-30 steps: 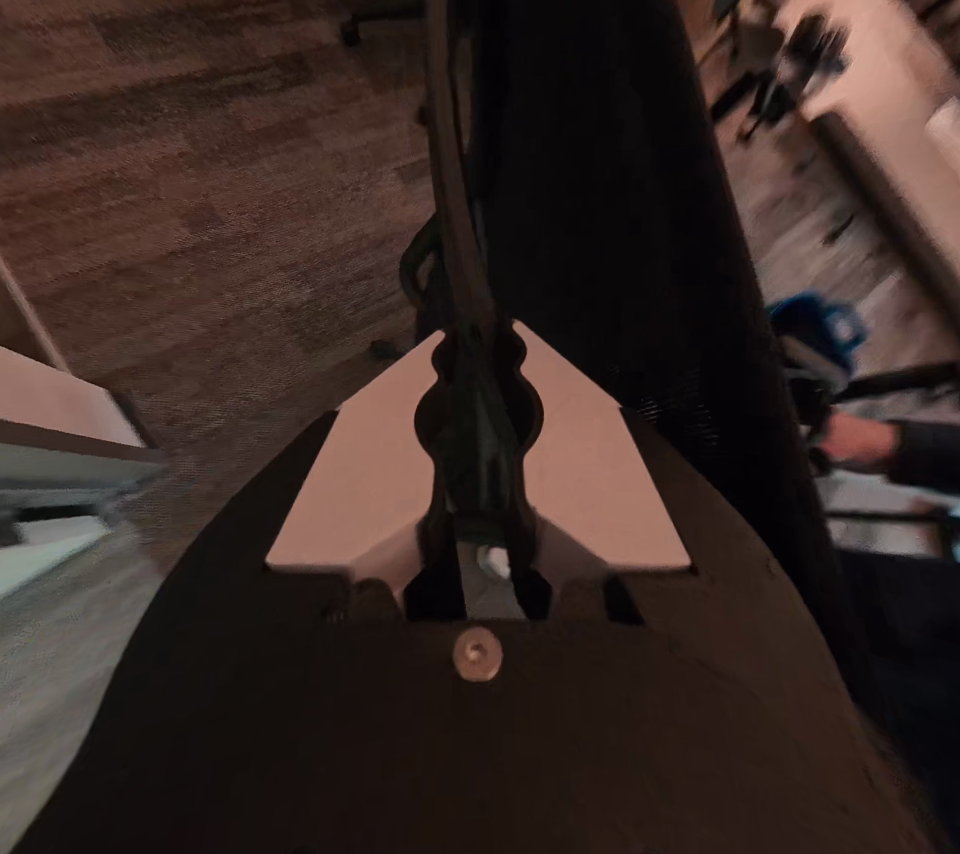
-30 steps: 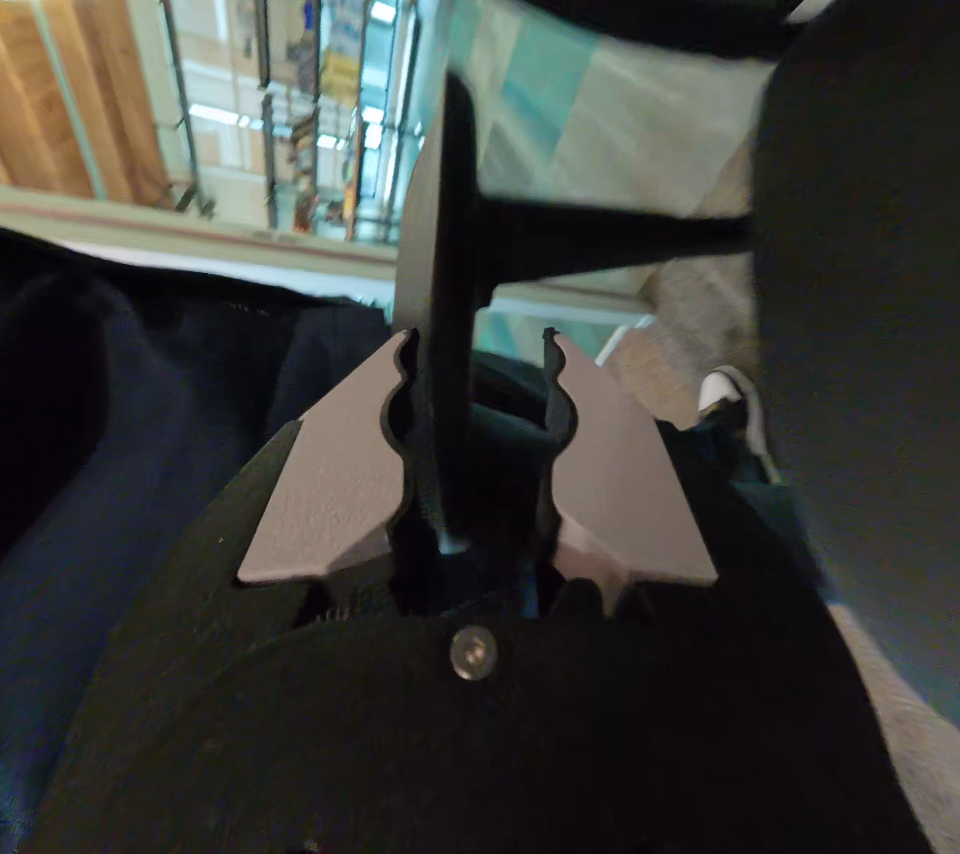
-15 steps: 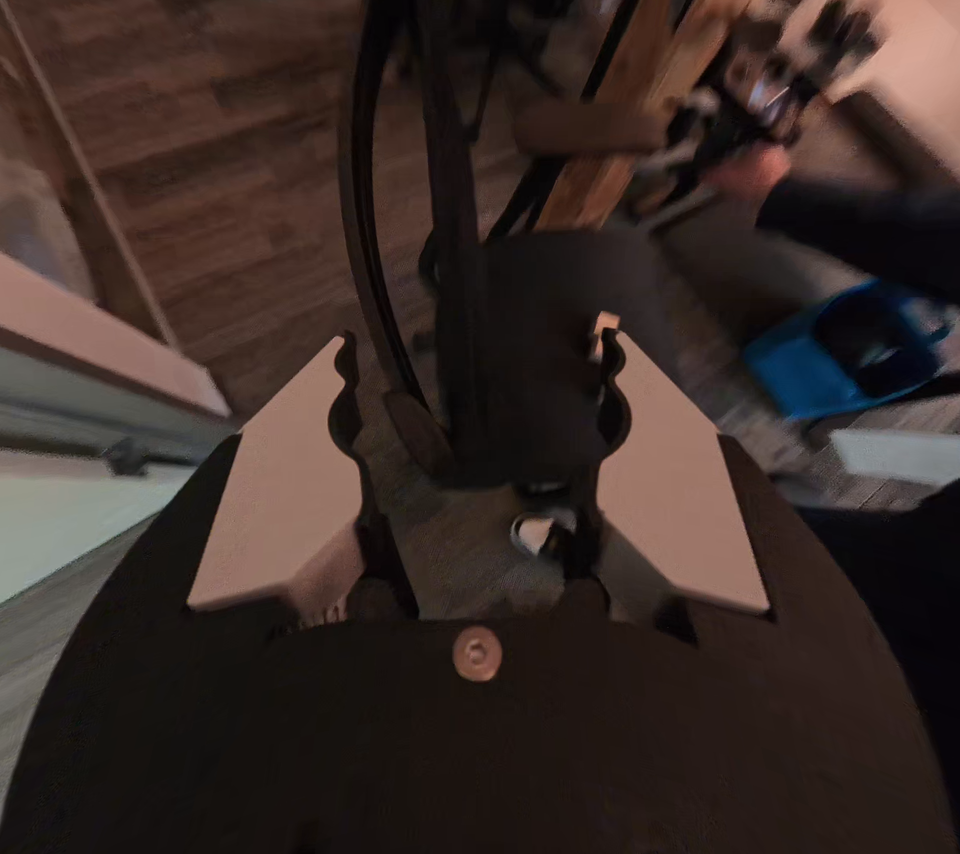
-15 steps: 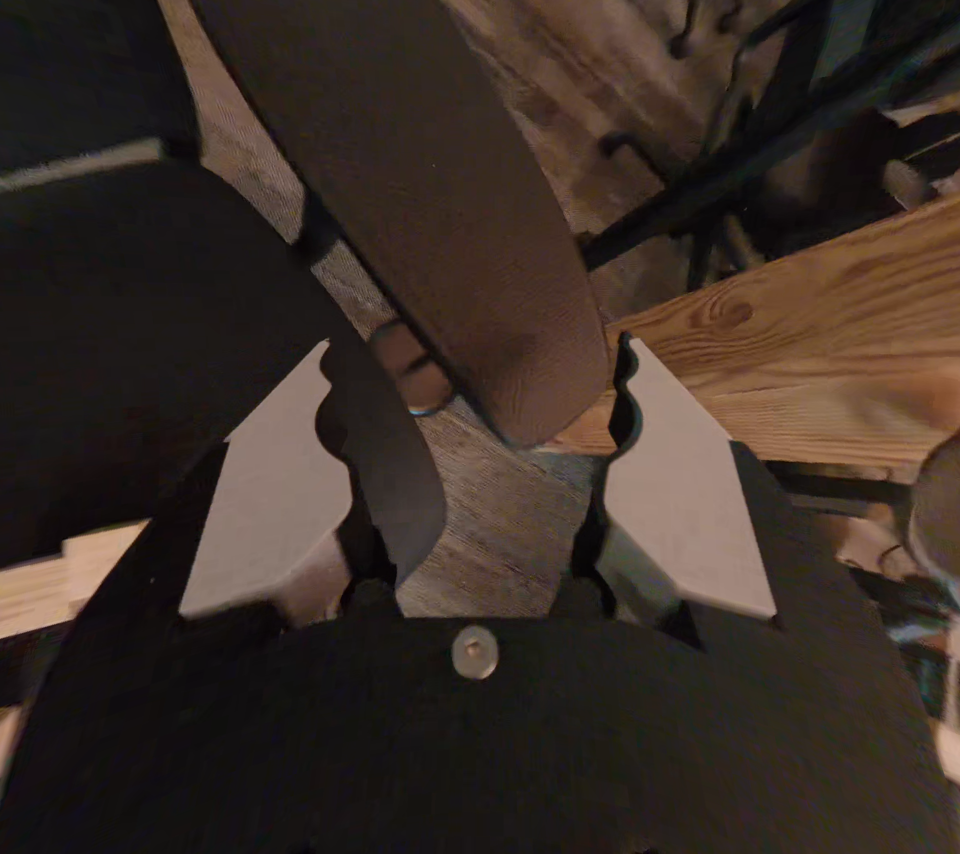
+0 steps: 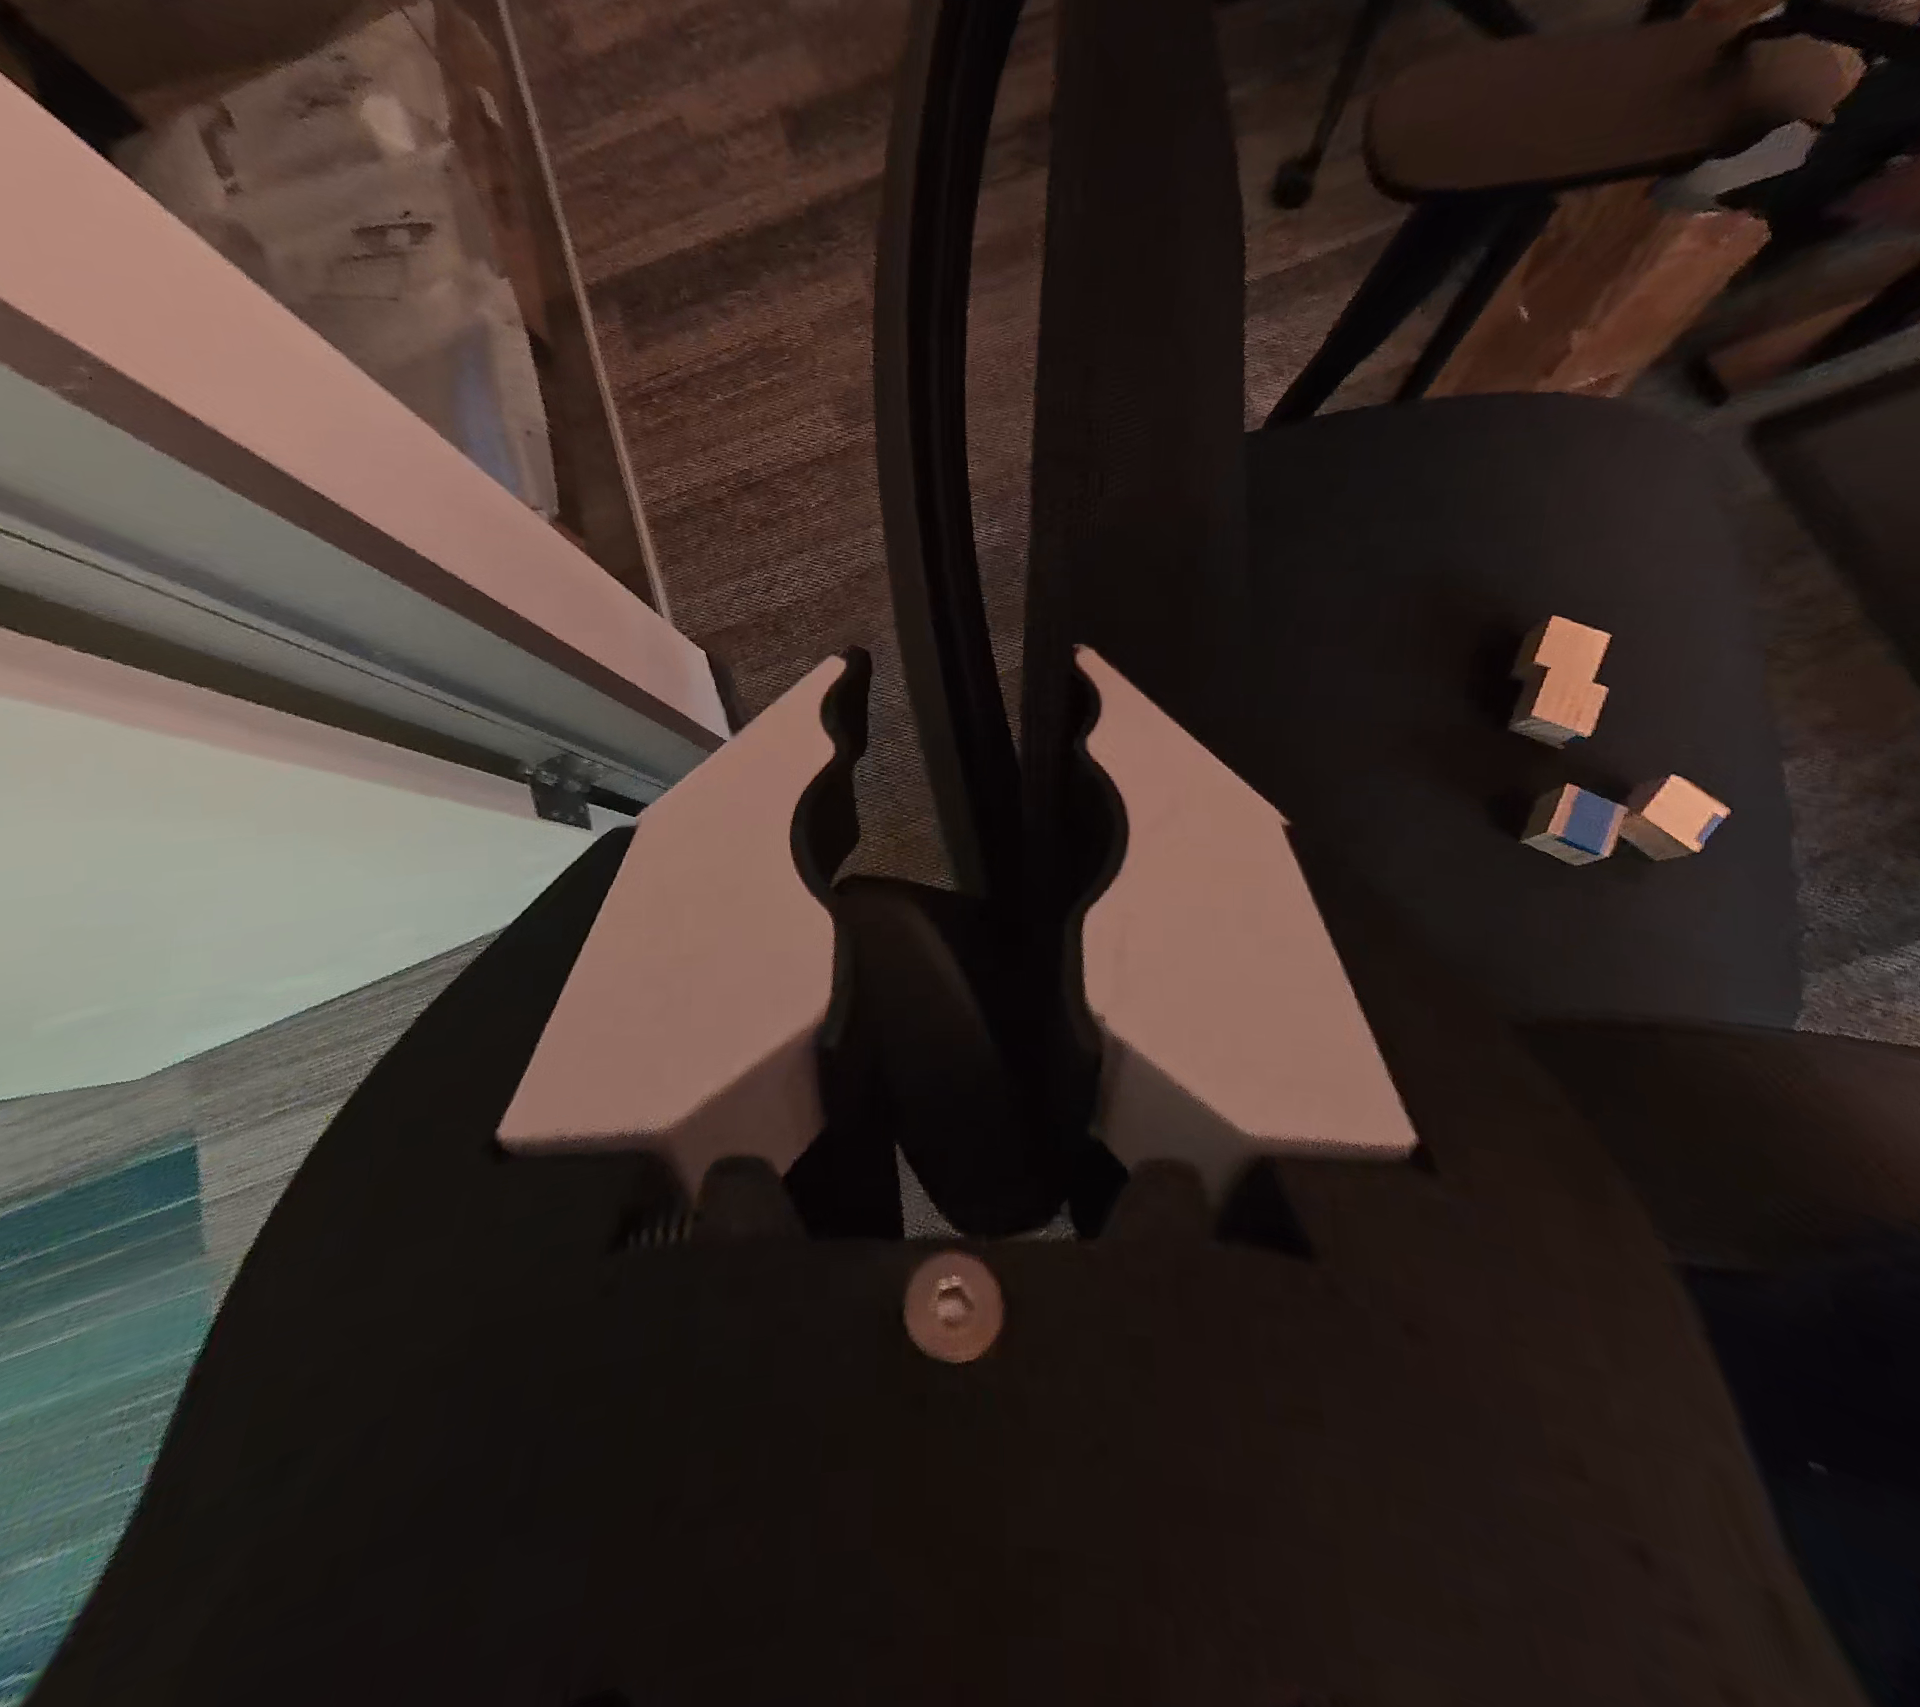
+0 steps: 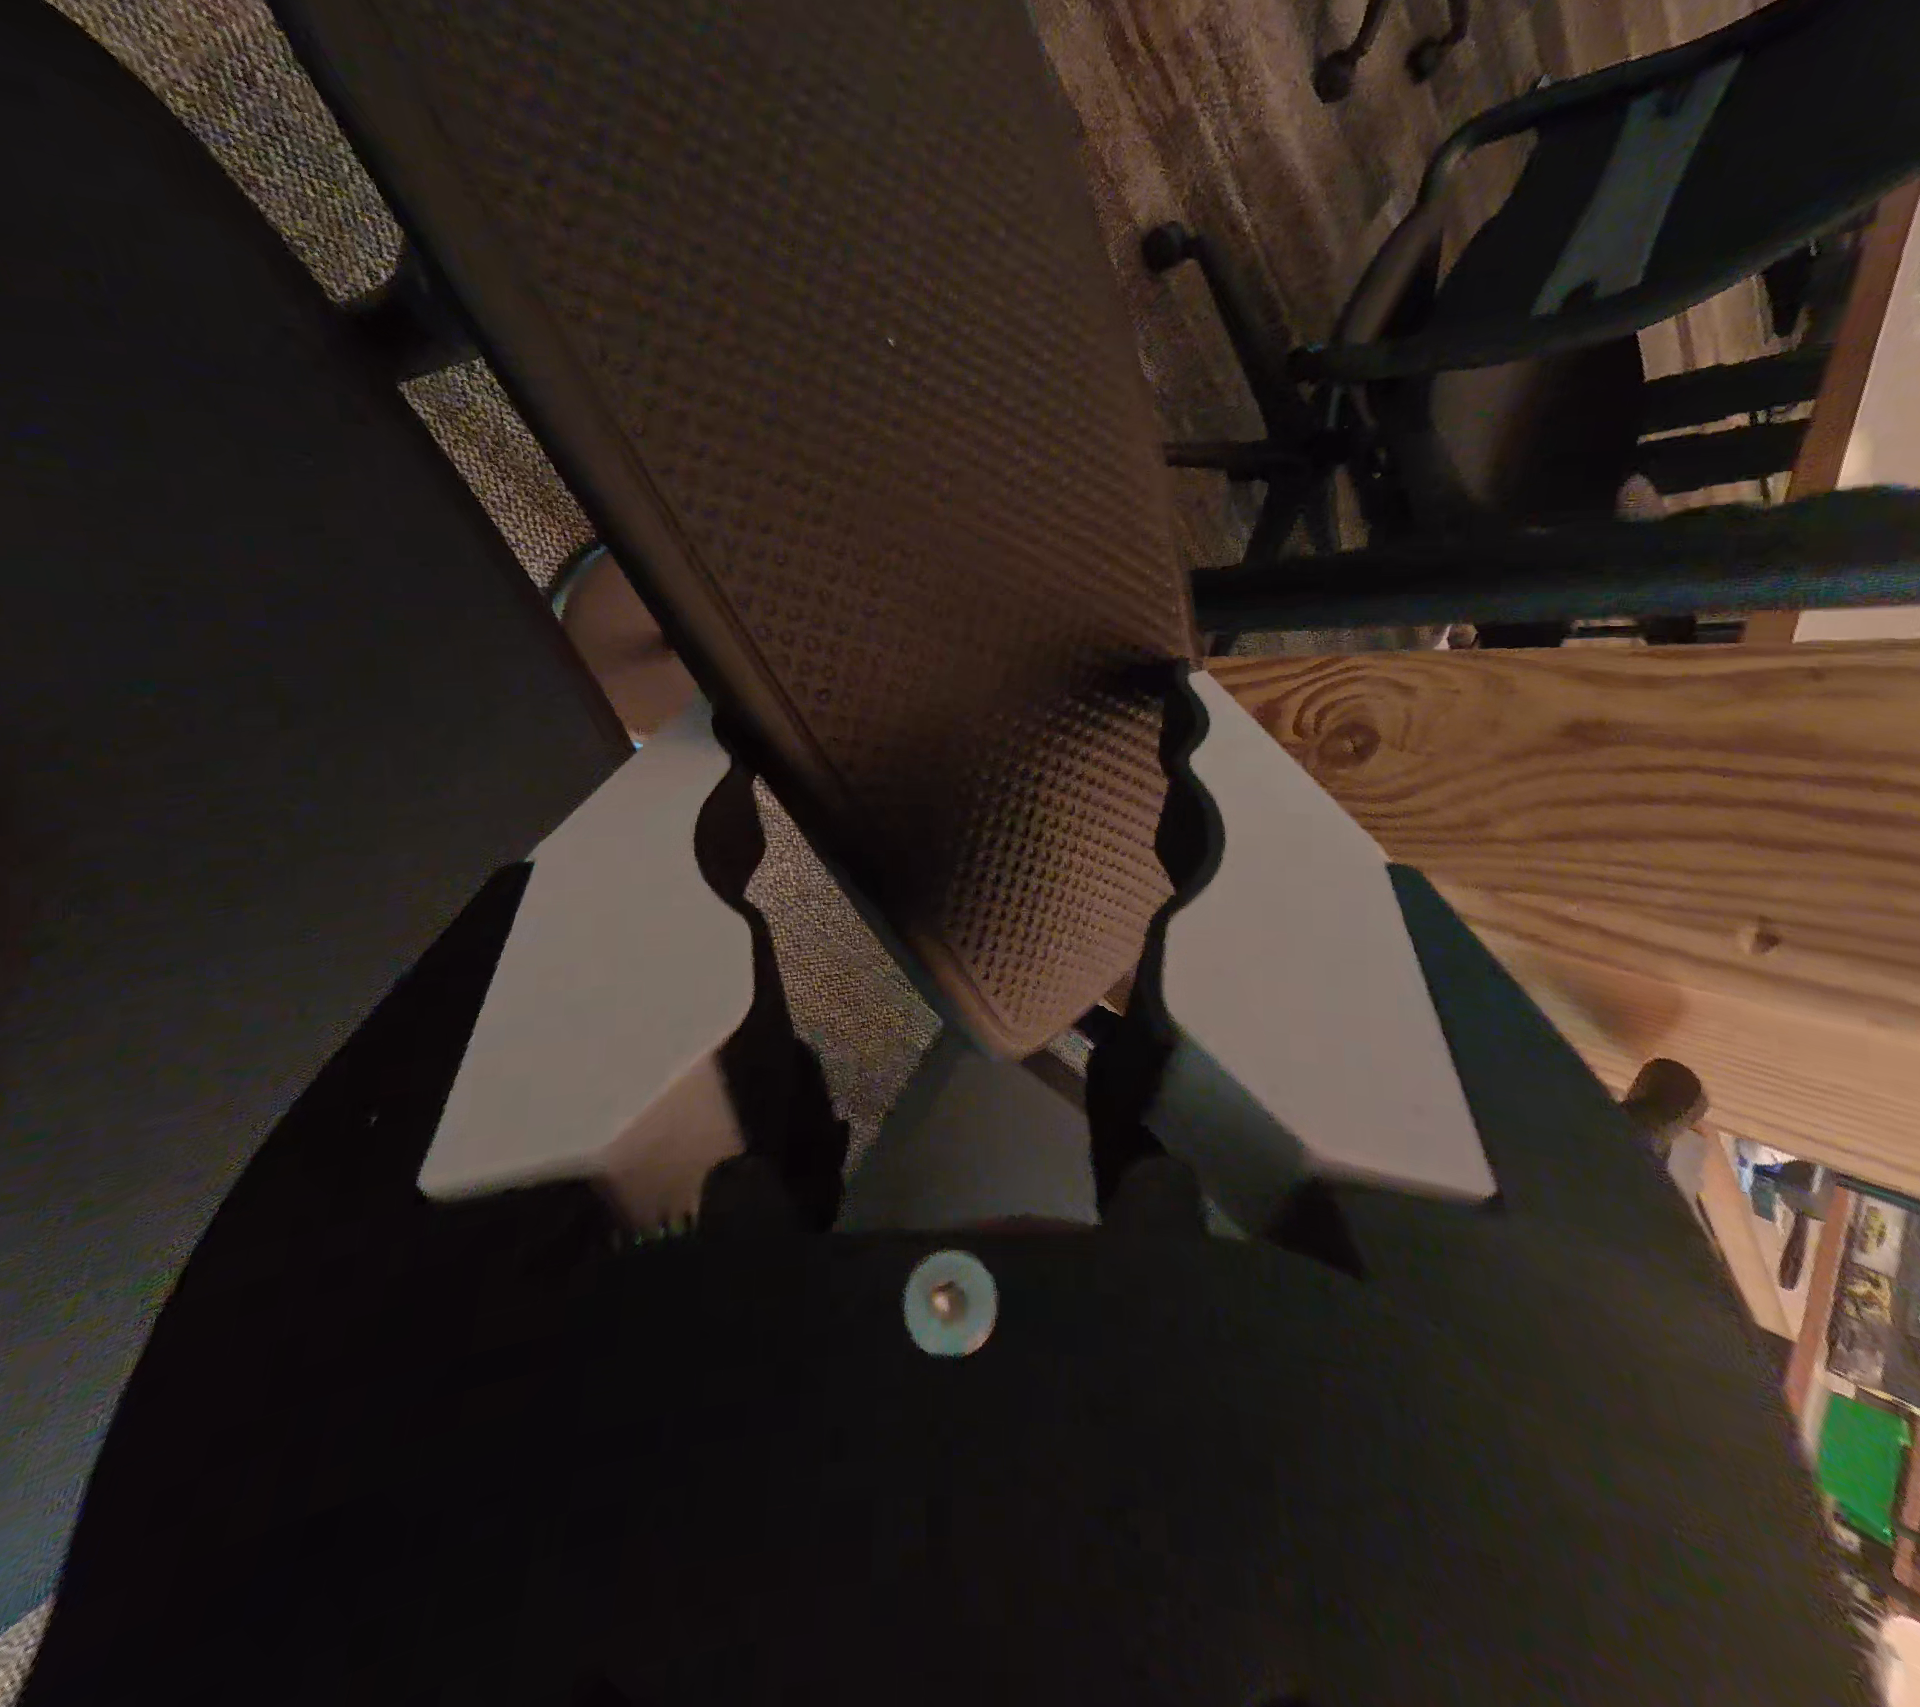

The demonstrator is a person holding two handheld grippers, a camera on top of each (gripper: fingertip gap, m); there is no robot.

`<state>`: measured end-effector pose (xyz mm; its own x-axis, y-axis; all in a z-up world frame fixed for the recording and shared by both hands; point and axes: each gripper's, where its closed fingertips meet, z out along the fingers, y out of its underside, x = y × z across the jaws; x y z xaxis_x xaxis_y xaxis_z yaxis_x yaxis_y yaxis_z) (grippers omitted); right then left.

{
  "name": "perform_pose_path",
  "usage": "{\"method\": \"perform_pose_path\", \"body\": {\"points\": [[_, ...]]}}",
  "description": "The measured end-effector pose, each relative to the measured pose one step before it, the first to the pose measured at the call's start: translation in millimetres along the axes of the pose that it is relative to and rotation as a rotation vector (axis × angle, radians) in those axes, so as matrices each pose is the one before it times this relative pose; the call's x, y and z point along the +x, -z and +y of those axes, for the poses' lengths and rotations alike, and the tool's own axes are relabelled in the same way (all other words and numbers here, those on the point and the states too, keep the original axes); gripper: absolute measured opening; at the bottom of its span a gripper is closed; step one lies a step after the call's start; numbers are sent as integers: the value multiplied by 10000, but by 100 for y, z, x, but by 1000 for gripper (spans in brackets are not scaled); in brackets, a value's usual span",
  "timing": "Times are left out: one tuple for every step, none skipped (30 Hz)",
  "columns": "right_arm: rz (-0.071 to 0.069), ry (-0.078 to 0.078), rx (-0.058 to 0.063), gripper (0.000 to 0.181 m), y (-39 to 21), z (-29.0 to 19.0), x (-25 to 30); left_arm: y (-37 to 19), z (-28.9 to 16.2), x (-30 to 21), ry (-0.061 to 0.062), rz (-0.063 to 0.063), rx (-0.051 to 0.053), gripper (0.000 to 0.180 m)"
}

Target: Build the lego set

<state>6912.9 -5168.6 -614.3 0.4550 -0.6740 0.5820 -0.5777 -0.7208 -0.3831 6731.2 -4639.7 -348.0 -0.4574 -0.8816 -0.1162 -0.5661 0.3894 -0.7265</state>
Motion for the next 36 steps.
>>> {"method": "perform_pose_path", "body": {"points": [[5,96,-107,76,-118,-252,-18,-200,-7,-504,-120,-130,63,37],[9,98,-82,76,-99,-206,-30,-178,-117,-374,22,18,93,37],[-14,-13,-35,76,-67,-173,-50,-186,-108,-372,38,34,26,37],[-14,-6,3,76,-54,-156,-53,-196,-124,-411,-66,-25,-12,37],[-1,26,-26,76,-52,-120,-43,-252,-197,-460,-58,-64,20,37],[3,0,-97,76,-73,-83,-21,-332,-227,-511,-20,-17,42,37],[7,0,-157,76,-77,-91,-6,-409,-242,-619,-6,30,8,37],[0,21,-146,76,-52,-102,-16,-457,-299,-615,12,78,24,37],[-28,32,-107,76,-39,-98,-24,-478,-339,-594,-36,69,30,37],[-47,-4,-88,77,-40,-119,-34,-498,-338,-689,-135,-1,8,38],[8,-26,-166,77,-28,-42,-31,-564,-361,-730,-76,49,26,38],[4,-42,-103,77,21,-173,-48,-612,-393,-811,-75,14,9,39],[22,-3,-111,77,3,-155,-44,-646,-420,-877,-129,-70,39,40],[14,-40,-135,77,-21,-131,-44,-668,-483,-873,-97,-25,122,41],[13,-57,-111,76,-1,-183,-42,-732,-390,-964,-83,-8,32,41],[32,-92,-101,76,8,-235,-59,-764,-402,-979,-88,-1,-1,42],[25,-111,-153,76,-3,-169,-73,-745,-496,-882,-113,21,52,42],[-11,-86,-173,76,-4,-183,-64,-760,-464,-904,-108,14,49,43],[18,-100,-146,76,29,-250,-93,-814,-412,-987,-98,4,3,44],[54,-140,-107,76,69,-269,-125,-863,-451,-1027,-106,-9,32,45],[55,-220,-83,77,73,-223,-122,-872,-495,-967,-118,63,73,45],[52,-145,-153,77,40,-126,-104,-902,-470,-924,-86,142,41,45],[57,-125,-169,77,49,-126,-88,-943,-505,-929,-123,103,13,46],[83,-94,-252,76,39,-23,-91,-995,-583,-910,-181,70,17,47],[67,-67,-228,76,7,-4,-44,-1009,-592,-886,-168,81,41,47],[-10,-154,-183,76,29,-12,-71,-1020,-546,-894,-145,101,5,48],[20,-98,-178,76,31,-60,-58,-1032,-565,-882,-152,93,5,49],[29,-152,-164,75,-7,-70,-74,-1020,-557,-847,-165,97,9,49],[7,-179,-157,76,-17,-74,-60,-980,-545,-817,-132,136,28,49],[4,-97,-132,75,49,-126,-74,-943,-513,-862,-130,61,34,50],[23,-83,-141,75,54,-108,-99,-902,-517,-816,-113,38,45,51],[32,-77,-134,75,16,-86,-76,-881,-504,-767,-114,67,40,51],[13,-58,-126,75,13,-123,-63,-887,-463,-823,-144,15,23,52],[-15,-71,-149,74,-23,-175,-59,-893,-477,-798,-128,23,63,53],[-17,-66,-164,74,-57,-219,-44,-878,-439,-775,-108,54,29,54],[-11,-14,-166,74,-71,-296,-26,-862,-390,-766,-77,51,-4,54]]}}
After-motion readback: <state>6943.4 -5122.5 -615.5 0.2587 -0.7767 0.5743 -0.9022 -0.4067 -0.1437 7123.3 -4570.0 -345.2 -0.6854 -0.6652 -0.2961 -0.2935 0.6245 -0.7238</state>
